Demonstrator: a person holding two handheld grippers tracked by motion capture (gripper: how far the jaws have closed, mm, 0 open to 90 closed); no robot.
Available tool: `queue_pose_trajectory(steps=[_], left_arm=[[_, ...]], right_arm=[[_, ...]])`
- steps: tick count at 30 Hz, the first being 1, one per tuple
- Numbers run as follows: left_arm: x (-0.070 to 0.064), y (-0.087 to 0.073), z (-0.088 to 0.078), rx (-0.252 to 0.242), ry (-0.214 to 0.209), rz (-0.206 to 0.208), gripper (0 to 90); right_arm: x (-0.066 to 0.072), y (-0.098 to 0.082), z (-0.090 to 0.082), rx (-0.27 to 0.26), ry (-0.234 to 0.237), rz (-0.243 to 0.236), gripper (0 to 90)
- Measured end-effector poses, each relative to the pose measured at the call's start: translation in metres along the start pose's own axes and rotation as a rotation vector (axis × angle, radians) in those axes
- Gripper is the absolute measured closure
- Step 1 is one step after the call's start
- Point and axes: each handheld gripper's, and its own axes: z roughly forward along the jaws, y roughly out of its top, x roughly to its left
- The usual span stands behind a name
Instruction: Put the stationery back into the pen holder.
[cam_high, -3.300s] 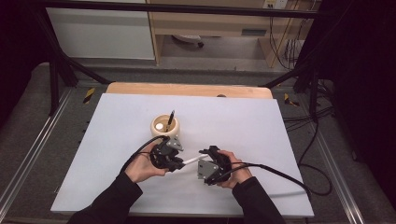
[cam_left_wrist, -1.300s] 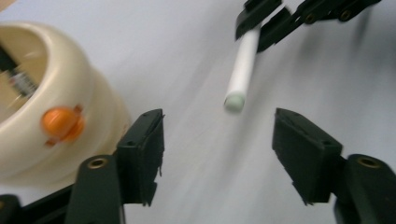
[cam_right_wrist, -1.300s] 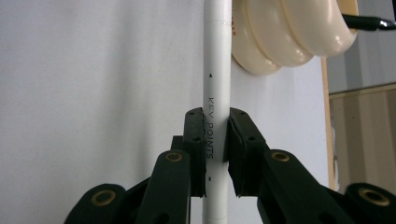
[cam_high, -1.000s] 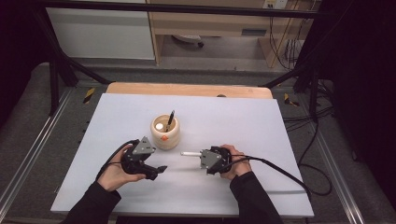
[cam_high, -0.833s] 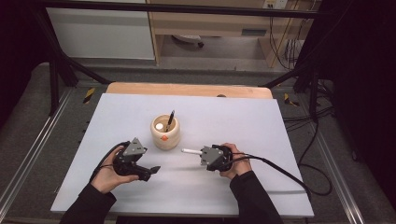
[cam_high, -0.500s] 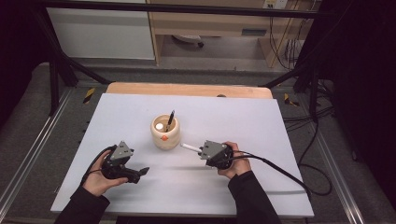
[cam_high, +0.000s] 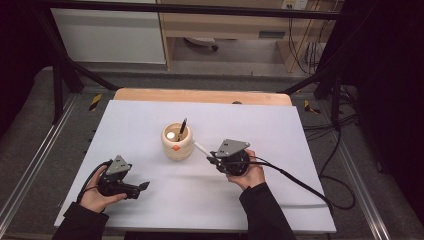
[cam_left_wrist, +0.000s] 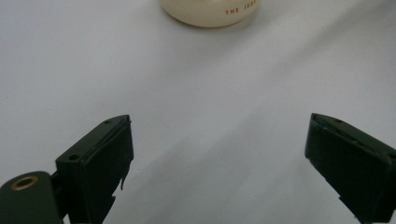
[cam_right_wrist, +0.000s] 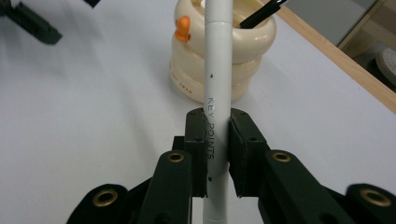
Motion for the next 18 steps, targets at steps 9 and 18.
queue_pose_trajectory(steps=[9, 18], left_arm=[[0.004, -0.006, -0.001, 0.0, 0.004, -0.023, 7.5], [0.008, -0.008, -0.002, -0.002, 0.002, -0.044, 7.5]], right_arm=[[-0.004, 0.007, -0.002, -0.108, 0.005, 0.154, 79.0], [-0.009, 0.018, 0.001, -0.183, -0.027, 0.241, 79.0]])
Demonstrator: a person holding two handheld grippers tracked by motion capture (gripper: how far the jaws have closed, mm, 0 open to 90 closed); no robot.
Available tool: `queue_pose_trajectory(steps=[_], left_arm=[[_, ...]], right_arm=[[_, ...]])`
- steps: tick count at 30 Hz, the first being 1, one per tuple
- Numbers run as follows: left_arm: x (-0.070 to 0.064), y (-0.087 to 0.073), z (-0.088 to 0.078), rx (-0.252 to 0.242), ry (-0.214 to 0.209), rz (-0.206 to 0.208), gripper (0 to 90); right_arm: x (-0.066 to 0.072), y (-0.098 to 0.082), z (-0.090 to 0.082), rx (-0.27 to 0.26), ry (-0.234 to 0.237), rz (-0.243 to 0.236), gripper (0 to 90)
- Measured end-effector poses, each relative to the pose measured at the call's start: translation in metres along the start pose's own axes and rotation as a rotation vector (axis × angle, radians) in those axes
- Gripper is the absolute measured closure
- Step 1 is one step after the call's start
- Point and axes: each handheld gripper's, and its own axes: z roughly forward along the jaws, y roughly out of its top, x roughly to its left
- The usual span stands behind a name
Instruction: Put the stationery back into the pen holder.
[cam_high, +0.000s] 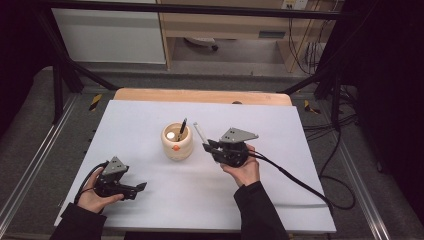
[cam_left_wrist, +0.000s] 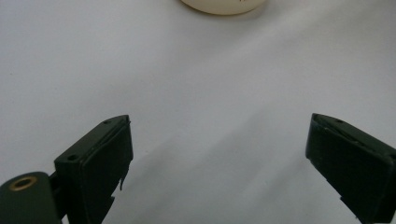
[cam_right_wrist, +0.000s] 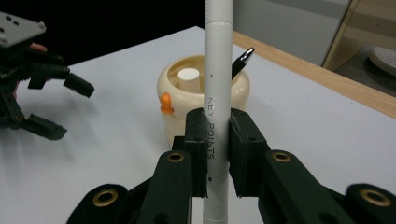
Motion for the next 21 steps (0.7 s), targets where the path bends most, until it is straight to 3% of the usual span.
queue_pose_trajectory(steps=[13, 21], left_arm=[[0.003, -0.002, 0.0, 0.004, 0.002, -0.016, 7.5], [0.004, -0.003, 0.001, 0.009, 0.001, -0.014, 7.5]], right_arm=[[0.003, 0.029, 0.02, -0.102, -0.017, 0.071, 79.0], [0.001, 0.043, 0.035, -0.127, -0.027, 0.099, 79.0]])
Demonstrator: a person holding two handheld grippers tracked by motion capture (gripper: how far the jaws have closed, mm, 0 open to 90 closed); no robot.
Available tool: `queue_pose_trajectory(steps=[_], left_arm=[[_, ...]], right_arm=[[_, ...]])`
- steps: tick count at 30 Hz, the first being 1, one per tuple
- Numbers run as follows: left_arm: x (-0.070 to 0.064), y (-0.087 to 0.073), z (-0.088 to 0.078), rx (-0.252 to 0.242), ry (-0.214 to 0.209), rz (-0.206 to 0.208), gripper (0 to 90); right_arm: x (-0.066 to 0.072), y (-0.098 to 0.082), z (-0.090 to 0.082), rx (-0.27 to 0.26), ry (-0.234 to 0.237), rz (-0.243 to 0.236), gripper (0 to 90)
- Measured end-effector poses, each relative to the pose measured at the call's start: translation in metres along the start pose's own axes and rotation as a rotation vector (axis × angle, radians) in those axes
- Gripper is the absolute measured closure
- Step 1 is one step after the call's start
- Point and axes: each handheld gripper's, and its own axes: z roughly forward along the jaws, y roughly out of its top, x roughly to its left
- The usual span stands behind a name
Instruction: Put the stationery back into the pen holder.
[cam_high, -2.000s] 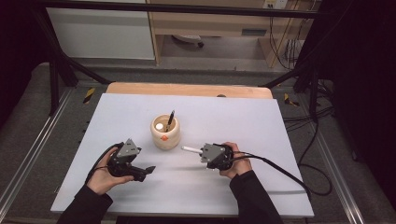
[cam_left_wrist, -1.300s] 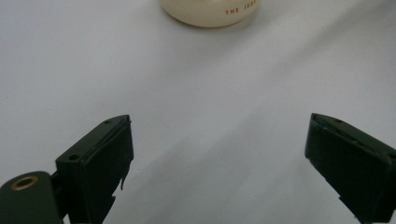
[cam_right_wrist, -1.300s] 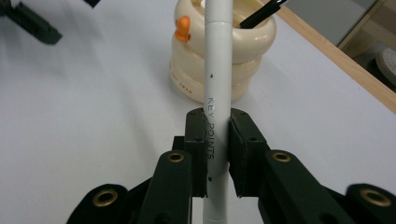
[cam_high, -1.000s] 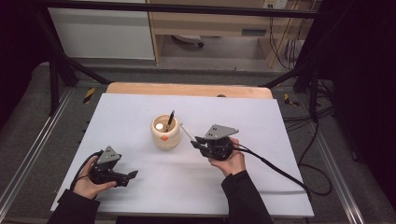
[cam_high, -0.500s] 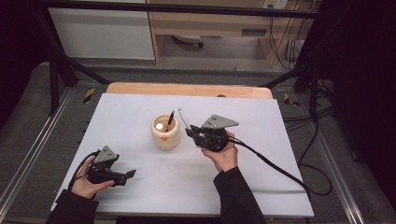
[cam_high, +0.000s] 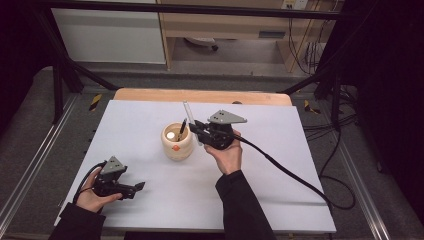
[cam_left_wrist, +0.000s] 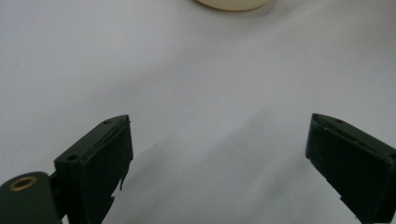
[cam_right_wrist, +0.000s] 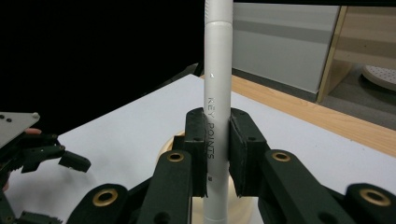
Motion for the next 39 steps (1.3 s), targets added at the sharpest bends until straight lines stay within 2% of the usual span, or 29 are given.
queue_pose_trajectory(steps=[13, 20, 22, 29, 39], left_arm=[[0.0, 0.0, 0.0, -0.001, -0.006, -0.001, 7.5], [0.001, 0.0, 0.0, -0.004, -0.006, -0.001, 7.5], [0.0, 0.0, 0.0, -0.006, -0.007, -0.001, 7.6], [0.0, 0.0, 0.0, -0.006, -0.01, -0.002, 7.5], [0.001, -0.001, 0.001, -0.005, -0.013, -0.006, 7.6]], right_arm=[[-0.004, 0.004, 0.033, -0.031, -0.011, 0.042, 79.0], [0.001, 0.0, 0.053, -0.044, 0.005, 0.045, 79.1], [0.002, -0.001, 0.058, -0.052, 0.005, 0.032, 79.1], [0.002, -0.008, 0.074, -0.041, 0.017, 0.042, 79.1], [0.0, -0.029, 0.093, -0.002, 0.033, 0.043, 79.1]])
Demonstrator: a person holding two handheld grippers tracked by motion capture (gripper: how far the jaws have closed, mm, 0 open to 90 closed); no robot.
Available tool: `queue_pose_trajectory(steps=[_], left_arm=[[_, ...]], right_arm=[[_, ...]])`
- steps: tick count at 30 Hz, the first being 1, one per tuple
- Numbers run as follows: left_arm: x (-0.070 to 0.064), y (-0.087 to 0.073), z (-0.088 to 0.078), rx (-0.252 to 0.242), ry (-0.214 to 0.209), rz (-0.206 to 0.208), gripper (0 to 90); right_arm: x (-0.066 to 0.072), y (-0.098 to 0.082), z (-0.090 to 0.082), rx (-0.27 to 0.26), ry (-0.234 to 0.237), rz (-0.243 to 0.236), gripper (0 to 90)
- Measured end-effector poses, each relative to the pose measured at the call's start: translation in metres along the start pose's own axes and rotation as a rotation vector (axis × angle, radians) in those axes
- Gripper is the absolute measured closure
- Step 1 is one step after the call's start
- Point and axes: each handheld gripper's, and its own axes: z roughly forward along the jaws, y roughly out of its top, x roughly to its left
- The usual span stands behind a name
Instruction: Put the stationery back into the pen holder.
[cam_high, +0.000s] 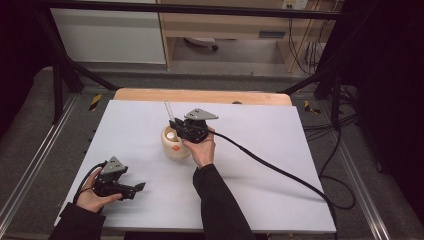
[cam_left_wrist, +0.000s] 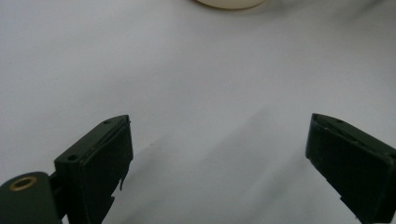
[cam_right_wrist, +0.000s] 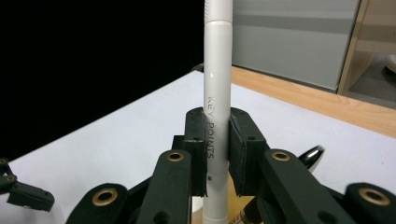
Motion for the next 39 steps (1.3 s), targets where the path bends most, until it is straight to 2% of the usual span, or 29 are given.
queue_pose_trajectory(steps=[7, 18, 21, 24, 31, 37, 39], left_arm=[[0.0, 0.0, 0.0, 0.002, -0.002, 0.003, 7.5], [0.0, -0.001, 0.001, 0.008, -0.003, 0.002, 7.5], [0.0, -0.001, 0.001, 0.01, -0.003, 0.004, 7.5], [0.0, -0.001, 0.001, 0.01, -0.004, 0.005, 7.5], [-0.001, -0.001, 0.001, 0.01, -0.004, 0.004, 7.5], [-0.001, -0.001, 0.002, 0.012, -0.004, 0.006, 7.5], [0.0, -0.001, 0.002, 0.014, -0.004, 0.006, 7.5]], right_arm=[[-0.001, -0.009, 0.004, 0.023, -0.002, -0.009, 79.1], [-0.006, -0.024, -0.003, 0.026, 0.004, -0.001, 79.0], [-0.006, -0.023, -0.005, 0.037, 0.003, -0.017, 78.5], [-0.005, -0.022, -0.007, 0.043, 0.006, -0.019, 73.0], [0.0, -0.014, -0.02, 0.042, -0.015, -0.068, 63.0], [0.005, 0.001, -0.038, 0.043, -0.023, -0.088, 47.1], [0.005, 0.005, -0.045, 0.063, -0.027, -0.085, 42.0]])
